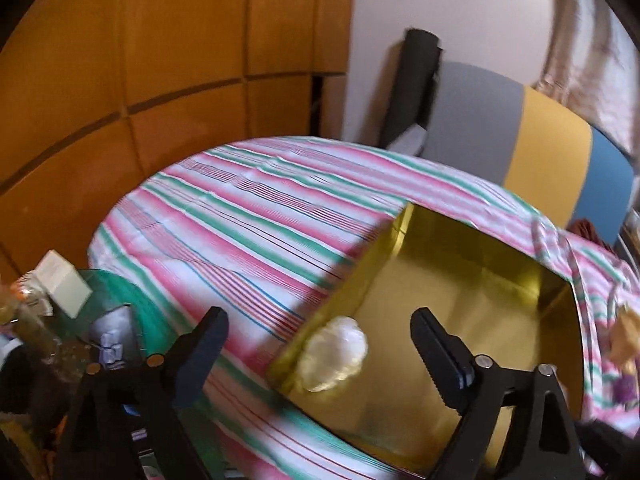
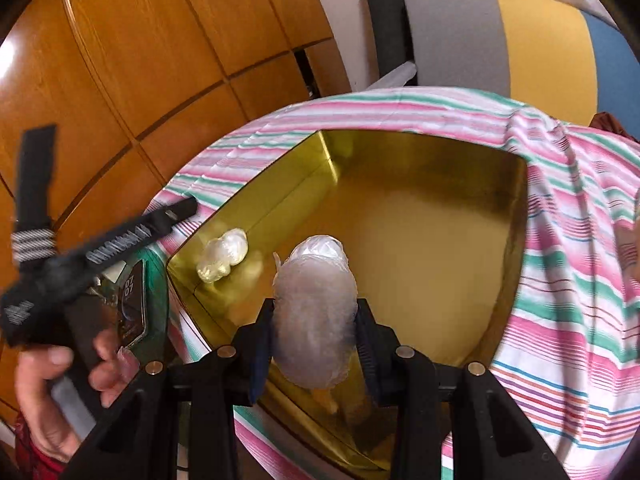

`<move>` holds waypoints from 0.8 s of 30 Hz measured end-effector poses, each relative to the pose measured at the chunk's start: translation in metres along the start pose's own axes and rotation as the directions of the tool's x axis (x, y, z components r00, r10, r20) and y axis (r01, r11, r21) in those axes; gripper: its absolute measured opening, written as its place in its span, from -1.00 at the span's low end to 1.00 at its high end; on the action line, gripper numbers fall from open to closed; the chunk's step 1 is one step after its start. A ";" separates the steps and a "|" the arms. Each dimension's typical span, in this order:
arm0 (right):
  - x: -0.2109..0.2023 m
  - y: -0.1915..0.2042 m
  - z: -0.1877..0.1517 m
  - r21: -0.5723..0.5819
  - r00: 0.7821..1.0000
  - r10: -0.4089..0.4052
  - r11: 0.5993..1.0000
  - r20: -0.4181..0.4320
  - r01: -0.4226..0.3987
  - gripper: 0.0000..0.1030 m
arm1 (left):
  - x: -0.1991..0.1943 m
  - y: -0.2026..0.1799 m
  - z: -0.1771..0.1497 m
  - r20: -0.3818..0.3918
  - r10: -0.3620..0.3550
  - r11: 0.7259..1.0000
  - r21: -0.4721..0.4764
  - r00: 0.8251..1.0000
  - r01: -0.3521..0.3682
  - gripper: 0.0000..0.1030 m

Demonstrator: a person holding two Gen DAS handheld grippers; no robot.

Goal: Organize objects
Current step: 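Drop the wrapped bun into the gold tray with the left tool while the right drops another bun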

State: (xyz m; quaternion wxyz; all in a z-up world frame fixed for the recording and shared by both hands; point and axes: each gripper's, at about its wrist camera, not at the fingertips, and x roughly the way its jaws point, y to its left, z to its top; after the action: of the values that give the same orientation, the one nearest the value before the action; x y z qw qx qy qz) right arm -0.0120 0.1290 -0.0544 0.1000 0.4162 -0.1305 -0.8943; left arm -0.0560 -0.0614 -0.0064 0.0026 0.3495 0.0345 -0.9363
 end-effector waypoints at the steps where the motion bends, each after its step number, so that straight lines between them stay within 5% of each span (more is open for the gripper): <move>1: 0.005 0.002 0.001 -0.001 1.000 0.003 1.000 -0.009 -0.003 -0.27 | -0.002 0.003 0.002 0.006 0.023 1.000 -0.009 1.000 -0.023 0.92; 6: 0.029 0.013 0.006 0.010 0.998 0.042 0.999 -0.048 -0.041 -0.27 | -0.013 0.013 0.008 0.026 0.117 0.993 -0.027 0.993 -0.117 0.95; 14: 0.030 0.019 0.007 0.062 0.990 0.133 0.990 -0.039 -0.130 -0.08 | -0.024 0.032 0.009 0.022 0.160 0.981 -0.114 0.987 -0.156 0.99; 24: -0.022 -0.006 0.007 0.060 0.996 0.035 0.997 0.082 -0.040 -0.07 | -0.032 -0.003 -0.004 0.022 0.064 0.996 -0.070 0.998 -0.062 0.99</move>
State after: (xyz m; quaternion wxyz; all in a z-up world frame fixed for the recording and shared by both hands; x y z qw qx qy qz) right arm -0.0037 0.1423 -0.0363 0.0986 0.3801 -0.1699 -0.9038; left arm -0.0290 -0.0591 0.0119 0.0446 0.3388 0.0557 -0.9381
